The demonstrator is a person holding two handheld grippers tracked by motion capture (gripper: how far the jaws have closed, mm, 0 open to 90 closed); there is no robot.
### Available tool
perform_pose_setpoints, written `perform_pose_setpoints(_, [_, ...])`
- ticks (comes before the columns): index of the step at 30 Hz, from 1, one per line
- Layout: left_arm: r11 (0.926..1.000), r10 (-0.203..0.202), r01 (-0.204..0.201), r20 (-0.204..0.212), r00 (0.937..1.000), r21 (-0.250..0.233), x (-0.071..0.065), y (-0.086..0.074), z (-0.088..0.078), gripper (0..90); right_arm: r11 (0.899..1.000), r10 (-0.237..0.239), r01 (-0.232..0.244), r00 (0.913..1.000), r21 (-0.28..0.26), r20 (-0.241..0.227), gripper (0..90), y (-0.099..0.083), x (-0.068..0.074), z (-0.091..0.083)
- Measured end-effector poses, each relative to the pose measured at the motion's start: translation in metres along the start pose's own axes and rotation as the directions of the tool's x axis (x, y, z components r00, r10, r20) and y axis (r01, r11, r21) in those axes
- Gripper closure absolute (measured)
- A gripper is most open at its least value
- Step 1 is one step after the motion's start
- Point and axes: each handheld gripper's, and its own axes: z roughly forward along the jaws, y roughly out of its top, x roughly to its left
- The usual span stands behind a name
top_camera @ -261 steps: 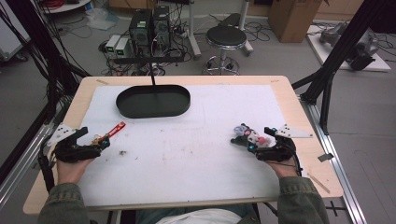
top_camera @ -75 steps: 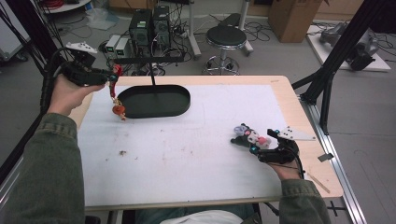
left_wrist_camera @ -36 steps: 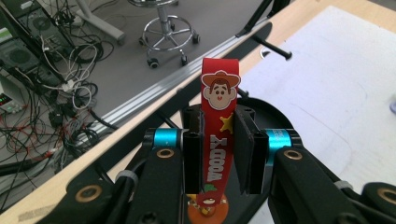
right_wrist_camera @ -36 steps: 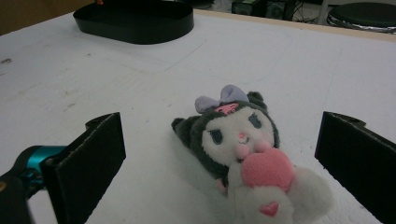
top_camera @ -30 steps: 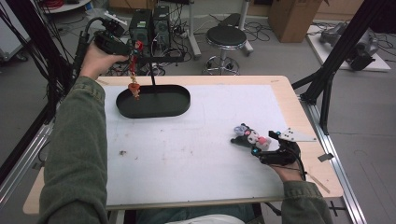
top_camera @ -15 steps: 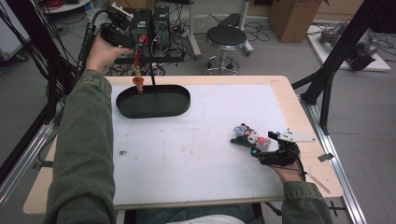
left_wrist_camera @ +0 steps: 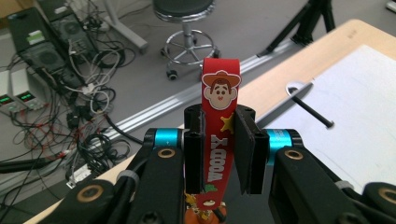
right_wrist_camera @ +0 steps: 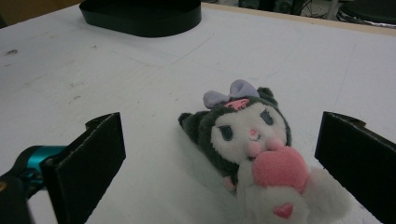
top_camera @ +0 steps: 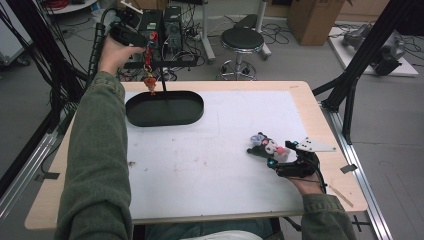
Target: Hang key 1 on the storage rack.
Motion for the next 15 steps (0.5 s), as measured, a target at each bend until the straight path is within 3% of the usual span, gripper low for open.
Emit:
perform_pose_setpoints(3, [0.9999,-0.011,0.011,-0.019,0.9998,-0.012,-0.002,0.0,0.005,74.9,1.0,0.004,-0.004,1.0,0.005,-0.003,0.7,0.0,0.001,0.0])
perform_pose_setpoints(5, [0.9986,-0.052,0.052,-0.03,0.9982,0.002,-0.002,-0.001,0.011,74.9,1.0,0.002,-0.002,1.0,0.007,-0.002,0.7,0.0,0.0,0.001])
perform_pose_setpoints(7, [0.9976,-0.067,0.067,-0.023,0.9975,0.015,-0.002,-0.001,0.014,74.9,1.0,0.001,-0.001,1.0,0.005,-0.001,0.7,0.0,0.0,0.001])
perform_pose_setpoints(11, [0.9976,-0.067,0.068,-0.03,0.9973,0.012,-0.006,-0.001,0.019,74.7,1.0,0.007,-0.007,1.0,0.005,-0.002,0.7,0.0,0.0,0.0])
perform_pose_setpoints(15, [0.9957,-0.092,0.092,0.054,0.9943,0.014,-0.005,-0.002,0.02,65.1,1.0,0.006,-0.006,1.0,0.007,-0.004,0.7,-0.001,0.0,-0.001])
